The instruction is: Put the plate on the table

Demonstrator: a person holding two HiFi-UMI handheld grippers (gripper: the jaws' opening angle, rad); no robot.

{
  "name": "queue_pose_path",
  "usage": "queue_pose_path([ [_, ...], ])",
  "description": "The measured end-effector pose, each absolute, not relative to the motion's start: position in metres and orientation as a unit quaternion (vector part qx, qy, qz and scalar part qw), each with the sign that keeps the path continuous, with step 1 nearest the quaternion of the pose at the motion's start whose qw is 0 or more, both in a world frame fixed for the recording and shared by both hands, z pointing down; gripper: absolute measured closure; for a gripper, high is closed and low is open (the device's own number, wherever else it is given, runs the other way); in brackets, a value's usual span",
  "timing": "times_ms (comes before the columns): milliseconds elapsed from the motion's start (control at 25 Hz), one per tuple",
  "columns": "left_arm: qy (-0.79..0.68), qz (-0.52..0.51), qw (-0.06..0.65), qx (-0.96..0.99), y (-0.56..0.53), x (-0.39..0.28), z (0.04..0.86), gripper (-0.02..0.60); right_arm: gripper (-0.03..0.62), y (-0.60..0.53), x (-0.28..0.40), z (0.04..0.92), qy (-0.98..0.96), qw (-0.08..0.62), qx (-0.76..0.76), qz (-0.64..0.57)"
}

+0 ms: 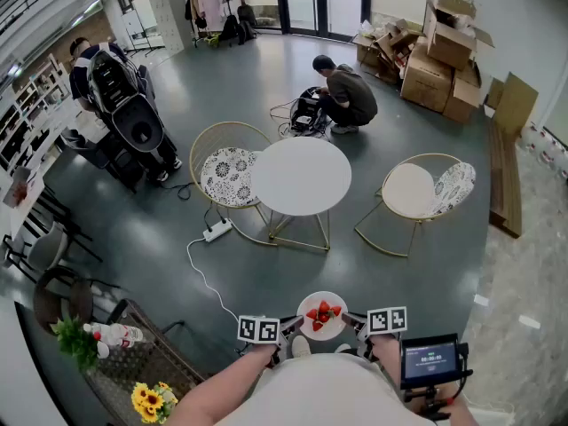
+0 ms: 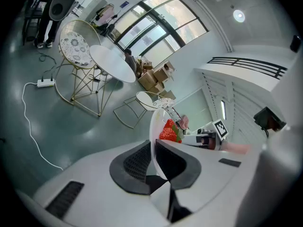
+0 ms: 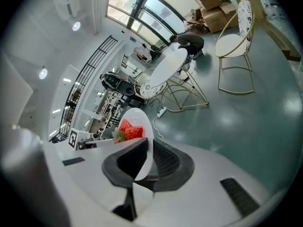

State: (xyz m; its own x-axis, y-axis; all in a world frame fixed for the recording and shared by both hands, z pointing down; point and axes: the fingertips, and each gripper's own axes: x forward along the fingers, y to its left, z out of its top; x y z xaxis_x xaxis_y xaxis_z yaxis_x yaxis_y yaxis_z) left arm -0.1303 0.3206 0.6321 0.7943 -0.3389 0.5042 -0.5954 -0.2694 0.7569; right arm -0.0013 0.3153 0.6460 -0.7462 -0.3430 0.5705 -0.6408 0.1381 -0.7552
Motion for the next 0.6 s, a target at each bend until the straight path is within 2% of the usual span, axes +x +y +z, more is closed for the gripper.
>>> queue_pose_path([
  [600, -0.308, 0.118, 0.517, 0.790, 0.300, -0.138, 0.634, 0.556, 0.563, 0.295, -0.008, 0.645, -0.732, 0.131, 0.341, 0.575],
])
